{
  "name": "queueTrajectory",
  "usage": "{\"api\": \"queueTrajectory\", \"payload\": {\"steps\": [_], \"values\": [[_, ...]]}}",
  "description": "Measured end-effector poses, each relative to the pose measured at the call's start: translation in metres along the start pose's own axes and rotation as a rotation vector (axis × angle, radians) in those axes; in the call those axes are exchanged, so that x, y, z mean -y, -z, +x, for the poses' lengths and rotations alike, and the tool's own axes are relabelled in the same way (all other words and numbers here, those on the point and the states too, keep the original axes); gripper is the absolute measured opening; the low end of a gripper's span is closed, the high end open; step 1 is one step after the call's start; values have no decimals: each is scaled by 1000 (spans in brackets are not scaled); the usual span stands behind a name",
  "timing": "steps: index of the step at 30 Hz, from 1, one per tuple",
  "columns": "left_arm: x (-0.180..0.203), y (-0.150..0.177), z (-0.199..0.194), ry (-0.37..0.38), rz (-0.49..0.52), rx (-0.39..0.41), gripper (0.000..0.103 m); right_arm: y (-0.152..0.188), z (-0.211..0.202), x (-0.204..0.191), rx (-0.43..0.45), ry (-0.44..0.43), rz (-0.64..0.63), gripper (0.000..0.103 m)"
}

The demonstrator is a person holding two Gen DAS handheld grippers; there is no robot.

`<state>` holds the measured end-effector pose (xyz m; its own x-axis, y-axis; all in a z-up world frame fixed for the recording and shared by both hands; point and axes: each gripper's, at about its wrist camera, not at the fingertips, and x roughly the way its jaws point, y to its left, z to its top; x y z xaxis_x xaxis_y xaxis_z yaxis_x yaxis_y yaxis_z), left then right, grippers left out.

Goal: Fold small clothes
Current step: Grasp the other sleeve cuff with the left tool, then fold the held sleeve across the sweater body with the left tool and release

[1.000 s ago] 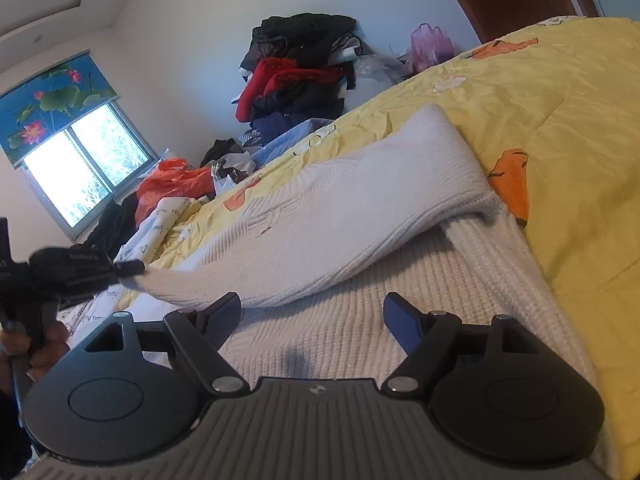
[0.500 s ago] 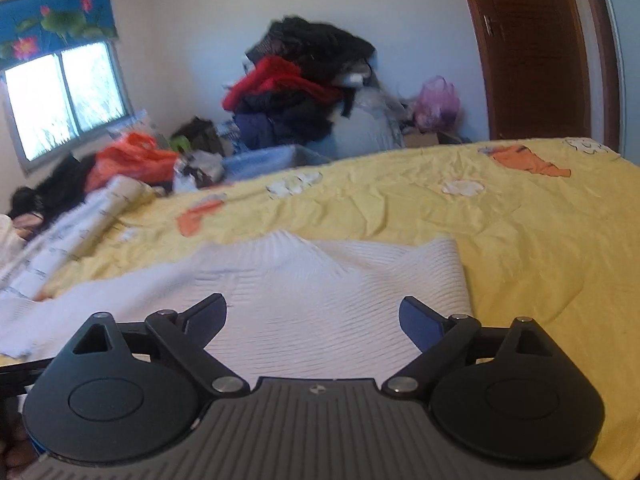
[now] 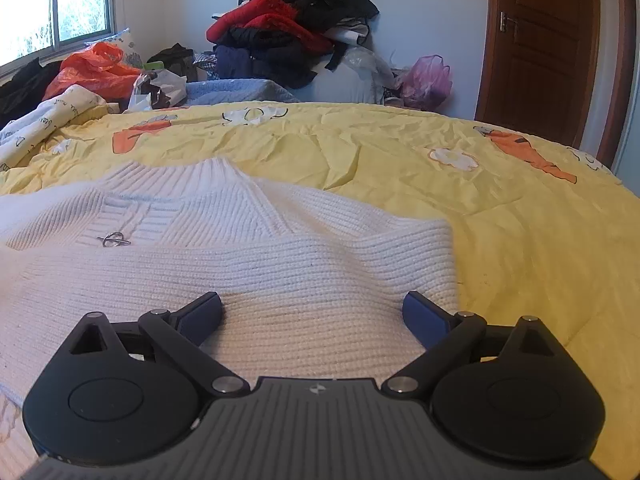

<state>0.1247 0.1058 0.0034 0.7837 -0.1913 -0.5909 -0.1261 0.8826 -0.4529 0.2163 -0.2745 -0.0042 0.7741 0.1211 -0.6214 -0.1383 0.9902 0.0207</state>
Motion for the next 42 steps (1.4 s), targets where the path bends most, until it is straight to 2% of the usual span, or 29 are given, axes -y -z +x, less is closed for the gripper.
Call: {"api": "queueTrajectory", "payload": {"steps": [1,2,4,5,6,8,14,16,18,22,23,25,26,28,29,30,32,35,38,40,42], "values": [[-5,-3,-12,-8,3,15,20,1,0,-1,2,2,-1,96],[-12,-6,-26,-24,9,47,26,1,-2,-1,5,3,-2,96],[-35,-18,-56,-94,-3,144,55,1,-3,0,8,2,-1,96],[-51,-25,-69,-137,-26,204,85,1,-3,0,8,2,-1,96],[-67,-30,-82,-181,-56,266,97,1,-2,0,9,3,-2,96],[-108,-46,-104,-266,-140,359,97,2,-3,0,11,5,-4,97],[-242,-104,-127,-358,-505,418,97,2,-3,1,12,5,-3,97],[-276,-109,-124,-355,-599,405,96,1,-2,1,12,6,-3,97],[-297,-109,-119,-348,-651,384,96,2,-3,1,12,8,-4,97],[-305,-112,-109,-326,-641,384,91,2,-3,0,13,13,-5,97],[-304,-114,-108,-311,-630,389,86,2,-3,0,13,13,-5,97],[-303,-119,-105,-285,-612,379,69,2,-3,0,13,13,-5,97],[-304,-122,-102,-288,-602,365,57,2,-3,0,13,12,-5,97],[-301,-125,-98,-335,-552,344,45,2,-3,0,13,12,-5,97],[-299,-126,-96,-375,-522,333,28,2,-3,0,13,12,-5,97],[-298,-127,-94,-407,-504,322,18,2,-3,0,13,12,-5,97],[-295,-125,-95,-425,-490,322,16,2,-3,0,13,12,-5,97],[-277,-126,-103,-469,-434,344,12,2,-3,1,13,12,-5,97],[-238,-129,-115,-493,-350,391,12,2,-3,0,14,10,-2,97],[-196,-128,-122,-472,-296,433,12,2,-3,0,15,9,0,97],[-151,-124,-122,-409,-239,450,10,2,-4,0,16,6,4,98]]}}
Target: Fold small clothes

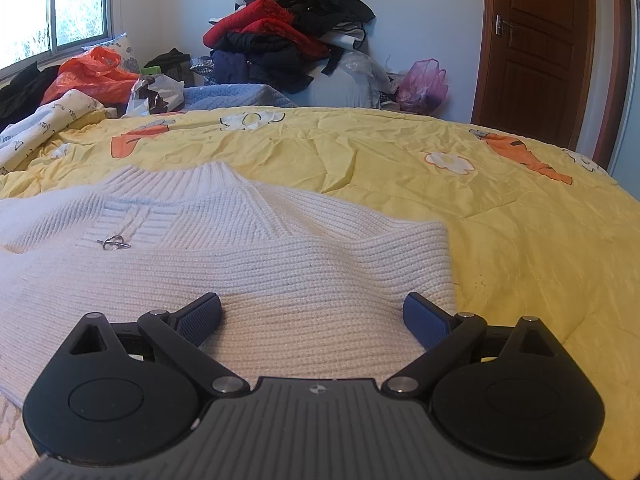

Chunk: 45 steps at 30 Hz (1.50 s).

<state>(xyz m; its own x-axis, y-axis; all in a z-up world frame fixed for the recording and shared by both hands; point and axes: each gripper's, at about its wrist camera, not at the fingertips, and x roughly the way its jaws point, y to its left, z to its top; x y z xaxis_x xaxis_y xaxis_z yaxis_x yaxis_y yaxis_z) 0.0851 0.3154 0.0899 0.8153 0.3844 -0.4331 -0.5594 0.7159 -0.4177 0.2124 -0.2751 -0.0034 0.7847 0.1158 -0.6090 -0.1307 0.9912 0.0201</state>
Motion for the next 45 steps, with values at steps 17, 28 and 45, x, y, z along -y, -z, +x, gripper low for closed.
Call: {"api": "queueTrajectory", "payload": {"steps": [17,28,45], "values": [[232,247,-58,497,454,-482,9,1,-2,5,13,-33,47,97],[112,179,-46,314,220,-382,77,1,-2,-1,9,-13,25,100],[87,190,-44,435,173,-328,103,-80,51,-255,-412,-785,149,86]]}}
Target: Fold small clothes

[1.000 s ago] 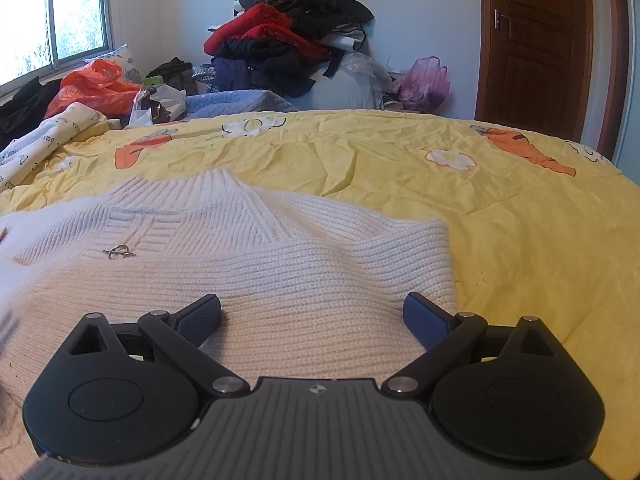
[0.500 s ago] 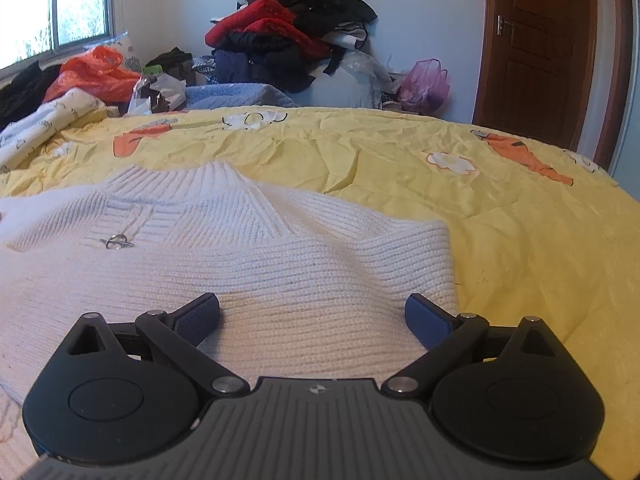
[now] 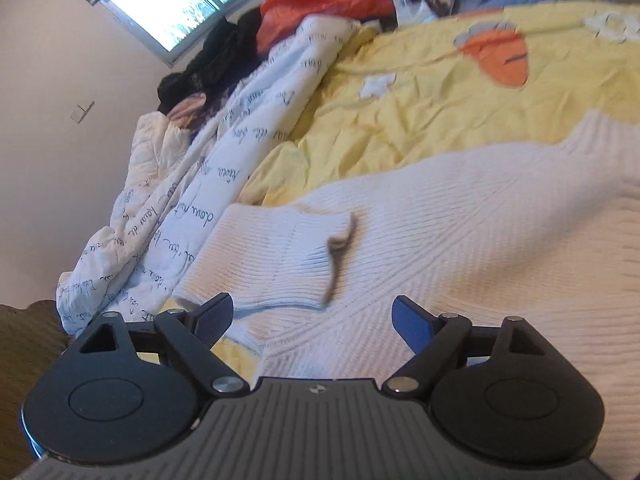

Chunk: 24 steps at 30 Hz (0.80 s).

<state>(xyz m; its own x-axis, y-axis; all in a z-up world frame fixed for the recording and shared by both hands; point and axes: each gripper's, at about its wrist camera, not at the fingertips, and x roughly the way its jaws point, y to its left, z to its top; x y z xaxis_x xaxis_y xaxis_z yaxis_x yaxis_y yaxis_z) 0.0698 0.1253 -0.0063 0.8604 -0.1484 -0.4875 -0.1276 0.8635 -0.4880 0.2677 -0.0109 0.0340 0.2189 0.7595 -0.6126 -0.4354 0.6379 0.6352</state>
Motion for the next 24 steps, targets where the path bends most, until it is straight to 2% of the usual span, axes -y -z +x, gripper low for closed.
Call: {"api": "queueTrajectory", "payload": {"steps": [1,3,7,11,12,14,15,16,17,24], "values": [[-1,0,0,7,-6,0,103,-9,16,-2,-56,3,9,86],[-2,0,-1,15,-11,0,103,-20,34,-2,-106,29,6,86],[-13,-2,-3,63,-76,11,103,-34,44,-6,-128,-78,52,85],[-18,-3,-4,81,-110,12,103,-35,69,-4,-195,-81,67,84],[-20,-4,-4,88,-122,16,103,-33,70,-5,-188,-90,62,83],[-23,-4,-5,102,-138,19,103,-35,72,-3,-177,-116,87,67],[-23,-5,-5,104,-140,20,103,-35,73,-2,-186,-107,87,37],[-23,-5,-5,106,-142,20,103,-36,76,-2,-210,-75,65,14],[-23,-5,-5,106,-143,20,103,-35,78,0,-225,-45,49,14],[-23,-4,-6,103,-137,21,103,-33,45,-10,-132,-96,-30,11]]}}
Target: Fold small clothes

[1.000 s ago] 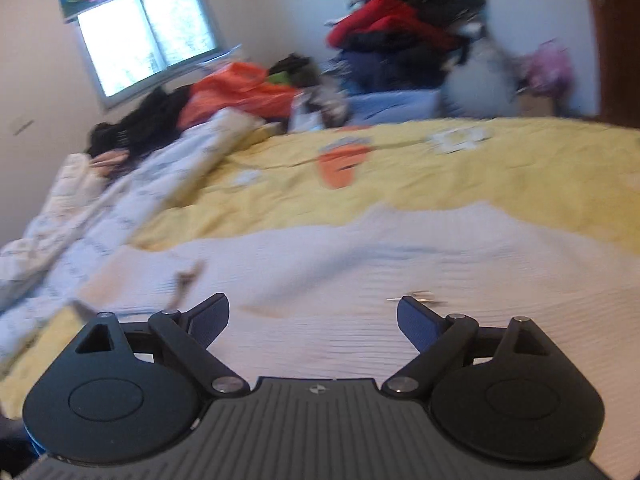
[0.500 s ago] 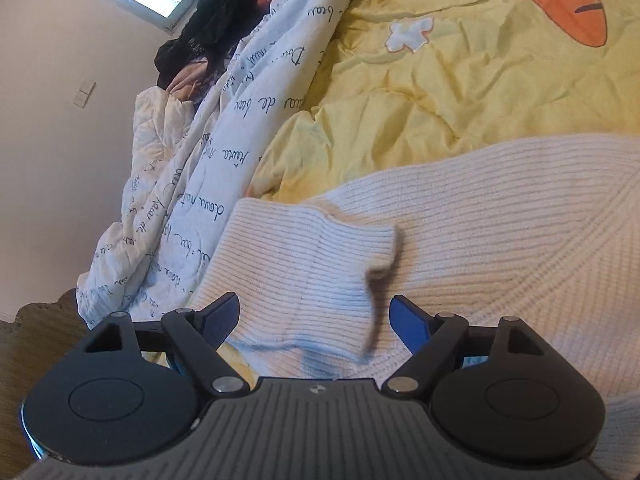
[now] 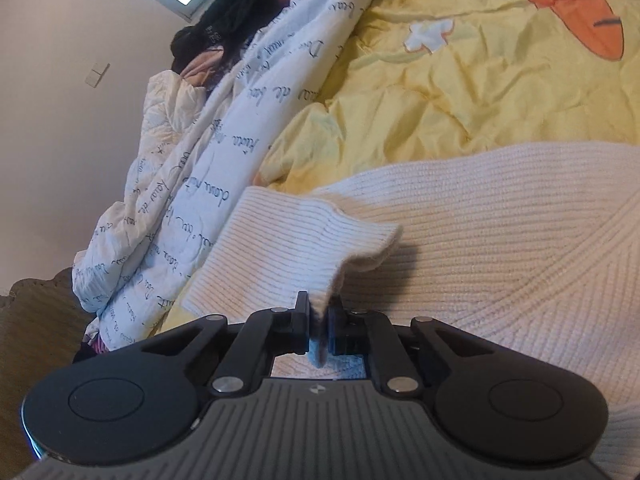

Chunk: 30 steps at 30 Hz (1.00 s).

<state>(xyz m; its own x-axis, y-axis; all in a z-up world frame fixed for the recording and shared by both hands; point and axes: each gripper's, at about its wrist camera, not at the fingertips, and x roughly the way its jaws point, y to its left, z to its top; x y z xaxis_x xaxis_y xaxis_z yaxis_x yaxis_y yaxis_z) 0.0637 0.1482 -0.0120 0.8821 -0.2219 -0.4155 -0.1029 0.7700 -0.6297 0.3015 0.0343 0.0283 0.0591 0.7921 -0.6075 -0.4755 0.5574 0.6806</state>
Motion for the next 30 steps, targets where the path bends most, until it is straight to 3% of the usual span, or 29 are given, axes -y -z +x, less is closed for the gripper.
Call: {"api": "queueTrajectory", "payload": {"steps": [3,6,10,16,21,30], "values": [[1,1,-1,-2,3,0,103,-2,-36,1,43,5,-33,11],[2,2,-1,-5,8,-1,103,5,-83,15,80,73,-52,11],[4,2,0,-10,12,-1,103,39,-161,58,121,204,-28,11],[8,3,2,-24,28,-2,103,102,-261,126,223,351,124,11],[13,5,3,-46,60,-7,103,138,-280,148,249,382,181,11],[17,8,4,-71,101,-15,103,155,-288,151,292,344,181,11]]}}
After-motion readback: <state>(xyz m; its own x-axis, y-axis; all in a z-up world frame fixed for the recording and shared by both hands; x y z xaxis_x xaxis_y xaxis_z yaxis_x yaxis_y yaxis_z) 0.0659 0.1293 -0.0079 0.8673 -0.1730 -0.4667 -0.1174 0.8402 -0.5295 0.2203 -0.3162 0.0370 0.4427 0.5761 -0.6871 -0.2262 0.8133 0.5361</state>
